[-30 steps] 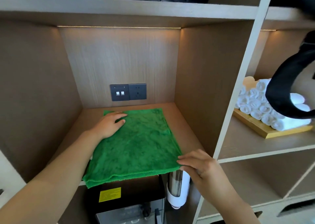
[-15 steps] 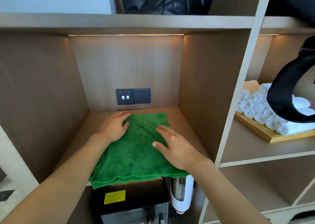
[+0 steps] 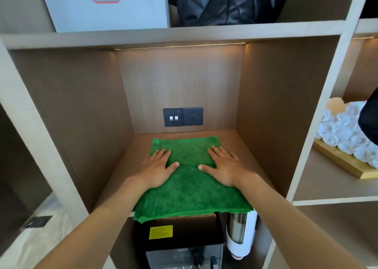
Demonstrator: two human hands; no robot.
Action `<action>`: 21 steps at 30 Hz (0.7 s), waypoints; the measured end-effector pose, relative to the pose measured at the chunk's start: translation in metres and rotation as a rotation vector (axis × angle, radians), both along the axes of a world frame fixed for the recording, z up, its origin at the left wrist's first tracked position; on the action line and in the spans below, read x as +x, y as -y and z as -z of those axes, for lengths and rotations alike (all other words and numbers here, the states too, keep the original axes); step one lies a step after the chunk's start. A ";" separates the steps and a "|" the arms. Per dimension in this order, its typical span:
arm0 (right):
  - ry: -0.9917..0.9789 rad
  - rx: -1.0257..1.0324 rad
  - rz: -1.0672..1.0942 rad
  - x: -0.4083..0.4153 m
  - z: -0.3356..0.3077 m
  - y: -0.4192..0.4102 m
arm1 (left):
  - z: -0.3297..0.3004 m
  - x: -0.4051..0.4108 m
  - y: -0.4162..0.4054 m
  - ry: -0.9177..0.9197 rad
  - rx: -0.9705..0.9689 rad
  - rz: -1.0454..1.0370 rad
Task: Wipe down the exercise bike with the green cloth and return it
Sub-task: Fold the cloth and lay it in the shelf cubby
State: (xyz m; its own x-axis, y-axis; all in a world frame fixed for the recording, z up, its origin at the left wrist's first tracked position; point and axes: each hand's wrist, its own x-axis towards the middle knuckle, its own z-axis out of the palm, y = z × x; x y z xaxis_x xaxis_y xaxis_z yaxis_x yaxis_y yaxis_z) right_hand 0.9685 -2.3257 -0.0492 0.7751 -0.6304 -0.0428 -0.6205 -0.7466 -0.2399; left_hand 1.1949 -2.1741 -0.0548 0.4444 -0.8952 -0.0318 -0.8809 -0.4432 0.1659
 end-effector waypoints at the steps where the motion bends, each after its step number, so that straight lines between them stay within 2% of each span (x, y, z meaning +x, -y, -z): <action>1: 0.013 -0.040 -0.025 -0.004 -0.002 -0.003 | -0.001 0.000 -0.001 0.000 0.001 -0.001; 3: 0.057 -0.167 -0.135 -0.011 -0.003 -0.012 | -0.001 -0.002 -0.004 -0.003 0.005 -0.002; 5: 0.075 -0.147 -0.213 -0.017 -0.001 -0.024 | -0.001 -0.005 -0.010 0.000 0.004 0.005; 7: 0.036 -0.045 -0.203 -0.025 -0.001 -0.034 | -0.001 -0.010 -0.018 0.009 0.003 0.027; 12: -0.106 -0.033 -0.099 -0.041 -0.008 -0.058 | 0.005 -0.021 -0.044 0.032 0.025 0.068; 21: -0.018 -0.153 -0.141 -0.085 0.012 -0.112 | 0.011 -0.051 -0.105 0.050 -0.002 0.130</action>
State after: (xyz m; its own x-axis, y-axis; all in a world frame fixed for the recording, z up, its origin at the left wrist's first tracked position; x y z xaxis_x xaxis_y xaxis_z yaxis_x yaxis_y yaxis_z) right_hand 0.8839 -2.2135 -0.0614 0.8559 -0.5163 0.0307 -0.5107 -0.8530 -0.1073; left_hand 1.1436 -2.0689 -0.0661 0.3260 -0.9453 -0.0109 -0.9380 -0.3249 0.1207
